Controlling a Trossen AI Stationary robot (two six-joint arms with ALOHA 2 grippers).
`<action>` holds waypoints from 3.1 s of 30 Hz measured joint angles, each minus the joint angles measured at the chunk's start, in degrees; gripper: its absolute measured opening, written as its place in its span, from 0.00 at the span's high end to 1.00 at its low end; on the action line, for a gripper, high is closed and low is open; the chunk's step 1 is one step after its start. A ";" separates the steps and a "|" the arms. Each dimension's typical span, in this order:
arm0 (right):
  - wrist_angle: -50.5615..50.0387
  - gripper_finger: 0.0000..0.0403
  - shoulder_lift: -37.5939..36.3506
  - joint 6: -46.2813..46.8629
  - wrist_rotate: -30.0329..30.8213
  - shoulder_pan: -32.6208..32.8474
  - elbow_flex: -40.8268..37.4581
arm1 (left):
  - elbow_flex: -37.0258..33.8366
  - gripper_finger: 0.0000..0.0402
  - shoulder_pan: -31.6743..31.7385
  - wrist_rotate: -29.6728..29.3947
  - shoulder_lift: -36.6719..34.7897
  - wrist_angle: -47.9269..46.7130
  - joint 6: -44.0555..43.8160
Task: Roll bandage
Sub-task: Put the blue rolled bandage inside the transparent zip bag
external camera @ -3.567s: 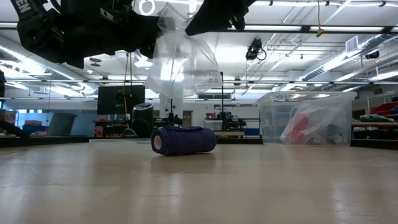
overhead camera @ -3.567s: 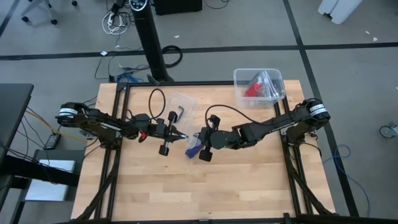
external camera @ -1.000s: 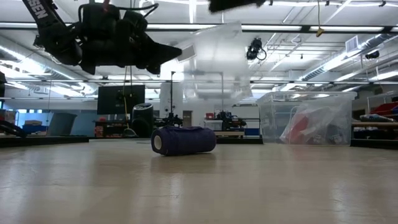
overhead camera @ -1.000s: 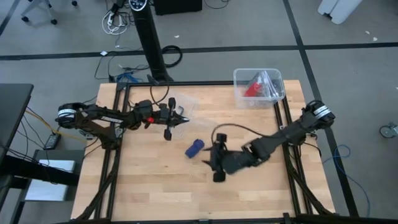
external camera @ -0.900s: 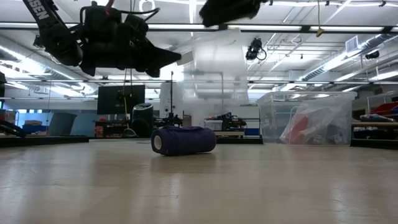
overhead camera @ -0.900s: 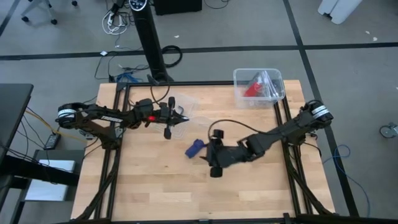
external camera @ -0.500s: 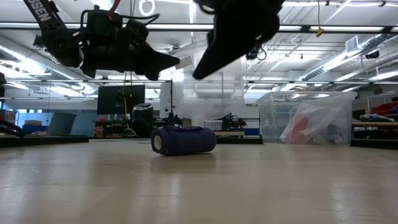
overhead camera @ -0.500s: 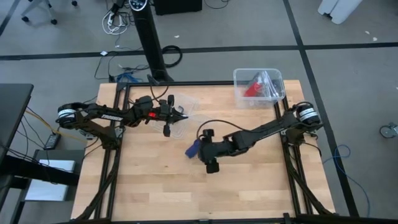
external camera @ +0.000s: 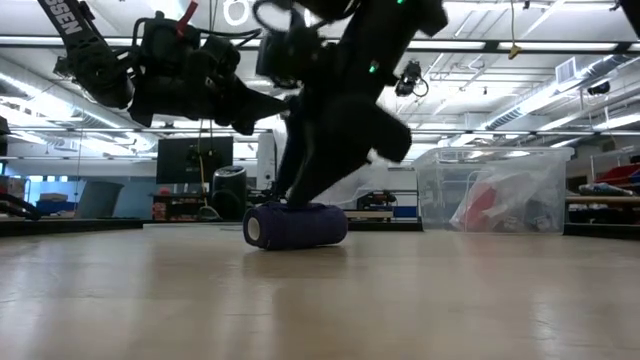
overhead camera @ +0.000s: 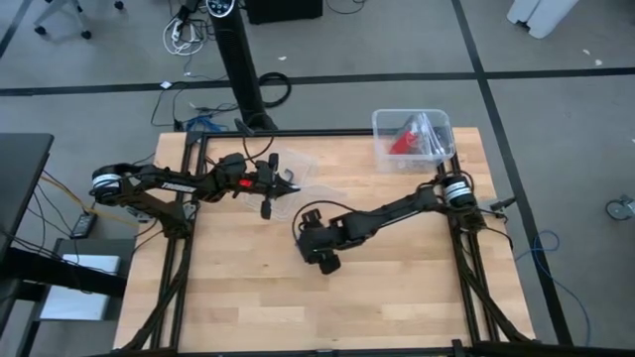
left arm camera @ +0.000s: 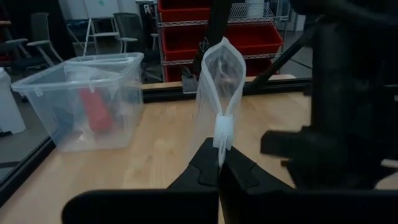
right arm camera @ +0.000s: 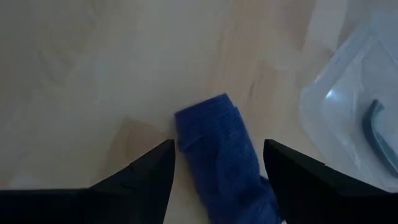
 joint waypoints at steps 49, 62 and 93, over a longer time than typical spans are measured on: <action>16.30 0.74 -20.00 8.50 17.62 0.19 -4.51 | 0.02 1.00 -6.88 -0.39 0.04 -0.39 1.86; 8.61 0.74 -19.98 18.97 17.05 -1.31 -6.16 | 0.02 1.00 -6.88 -0.54 0.04 0.07 1.82; -7.93 0.75 -19.98 34.90 -1.90 -6.69 -6.10 | 0.02 1.00 -6.91 -0.56 0.04 -0.05 0.24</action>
